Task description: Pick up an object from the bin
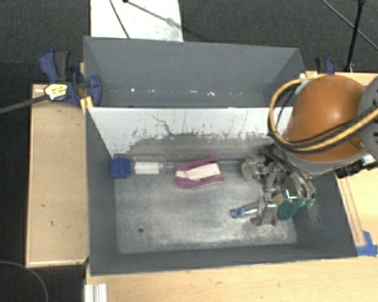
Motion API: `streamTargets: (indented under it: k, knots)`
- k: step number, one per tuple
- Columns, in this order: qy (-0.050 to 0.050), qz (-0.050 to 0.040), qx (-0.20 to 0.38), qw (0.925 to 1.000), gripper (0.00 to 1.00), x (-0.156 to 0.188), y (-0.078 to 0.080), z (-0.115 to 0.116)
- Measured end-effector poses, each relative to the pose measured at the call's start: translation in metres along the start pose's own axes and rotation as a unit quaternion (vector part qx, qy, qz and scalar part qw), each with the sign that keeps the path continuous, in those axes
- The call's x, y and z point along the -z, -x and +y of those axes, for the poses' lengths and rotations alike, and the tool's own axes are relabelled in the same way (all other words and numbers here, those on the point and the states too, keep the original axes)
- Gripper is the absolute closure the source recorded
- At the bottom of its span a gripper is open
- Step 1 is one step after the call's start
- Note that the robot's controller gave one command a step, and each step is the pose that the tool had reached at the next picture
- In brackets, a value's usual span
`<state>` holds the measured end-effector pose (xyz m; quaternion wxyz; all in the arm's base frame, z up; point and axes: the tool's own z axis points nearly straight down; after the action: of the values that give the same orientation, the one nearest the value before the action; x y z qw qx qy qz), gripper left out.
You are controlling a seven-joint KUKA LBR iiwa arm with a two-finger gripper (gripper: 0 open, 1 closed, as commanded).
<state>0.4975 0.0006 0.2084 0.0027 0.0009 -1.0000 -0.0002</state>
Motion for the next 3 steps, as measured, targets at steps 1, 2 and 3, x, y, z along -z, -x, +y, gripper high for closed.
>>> streamTargets:
  k: [1,2,3]
  knots:
    - [0.000,-0.0012,0.002,1.0000,0.00,-0.142,0.038,-0.092]
    - [0.001,-0.0022,0.005,1.0000,1.00,-0.138,0.039,-0.089]
    - [-0.001,-0.0074,0.009,0.9999,1.00,-0.022,0.018,-0.103]
